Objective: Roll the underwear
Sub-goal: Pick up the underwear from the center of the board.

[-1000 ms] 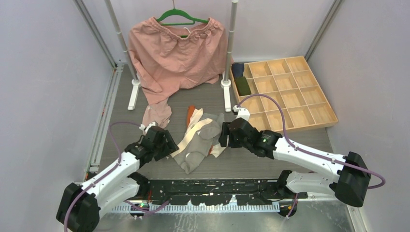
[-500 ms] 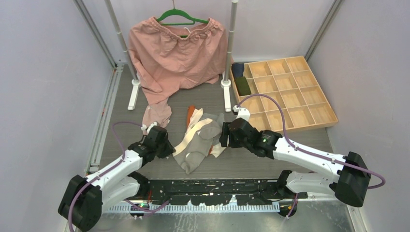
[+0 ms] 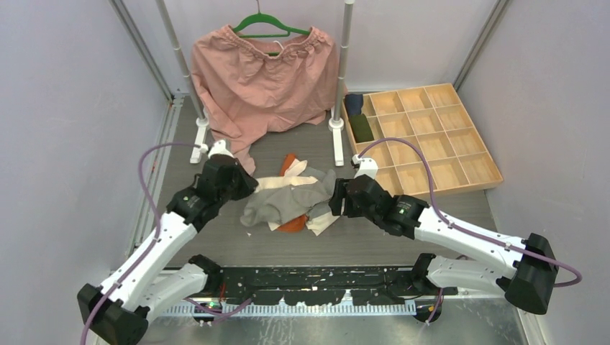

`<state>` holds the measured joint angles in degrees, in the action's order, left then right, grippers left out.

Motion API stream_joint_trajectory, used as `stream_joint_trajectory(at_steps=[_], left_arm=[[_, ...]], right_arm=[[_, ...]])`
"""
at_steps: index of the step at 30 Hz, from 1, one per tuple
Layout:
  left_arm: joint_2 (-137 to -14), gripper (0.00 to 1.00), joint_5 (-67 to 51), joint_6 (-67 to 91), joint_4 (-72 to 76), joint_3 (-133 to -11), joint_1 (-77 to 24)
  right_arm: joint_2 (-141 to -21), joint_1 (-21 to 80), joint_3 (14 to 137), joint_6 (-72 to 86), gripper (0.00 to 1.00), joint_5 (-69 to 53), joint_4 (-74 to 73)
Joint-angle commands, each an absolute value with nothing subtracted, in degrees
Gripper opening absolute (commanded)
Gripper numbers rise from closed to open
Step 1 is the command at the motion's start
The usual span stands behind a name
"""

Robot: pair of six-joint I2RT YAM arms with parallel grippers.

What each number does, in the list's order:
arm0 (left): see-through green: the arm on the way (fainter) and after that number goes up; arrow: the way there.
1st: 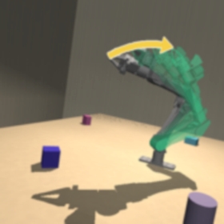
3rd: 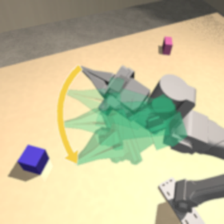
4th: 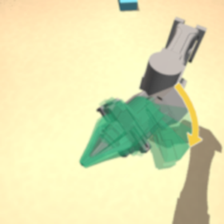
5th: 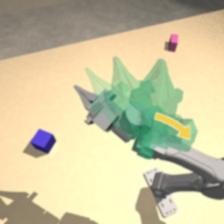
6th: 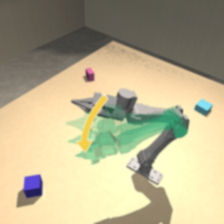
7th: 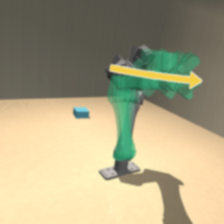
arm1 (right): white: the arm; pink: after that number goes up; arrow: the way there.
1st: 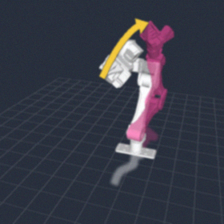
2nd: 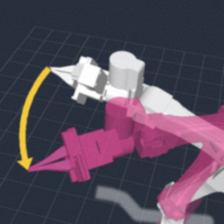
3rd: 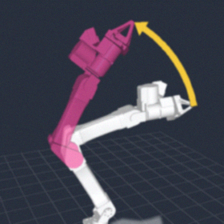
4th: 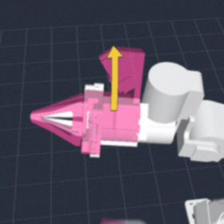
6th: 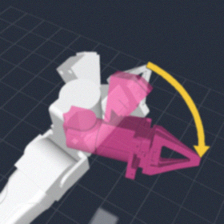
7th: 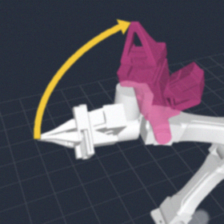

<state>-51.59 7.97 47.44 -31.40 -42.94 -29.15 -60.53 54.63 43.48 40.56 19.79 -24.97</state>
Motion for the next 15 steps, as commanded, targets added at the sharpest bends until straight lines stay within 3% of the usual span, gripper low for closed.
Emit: stream_joint_trajectory(at_steps=[1,15], left_arm=[[-49.1,0.0,14.1,40.1,-40.0,-53.6,-29.3],[-53.5,0.01,21.1,24.4,-47.0,-84.9,-29.3]], right_arm=[[-58.5,54.5,43.8,39.3,0.69,22.8,-23.4],[-61.5,54.4,43.9,39.3,0.7,23.1,-22.9]])
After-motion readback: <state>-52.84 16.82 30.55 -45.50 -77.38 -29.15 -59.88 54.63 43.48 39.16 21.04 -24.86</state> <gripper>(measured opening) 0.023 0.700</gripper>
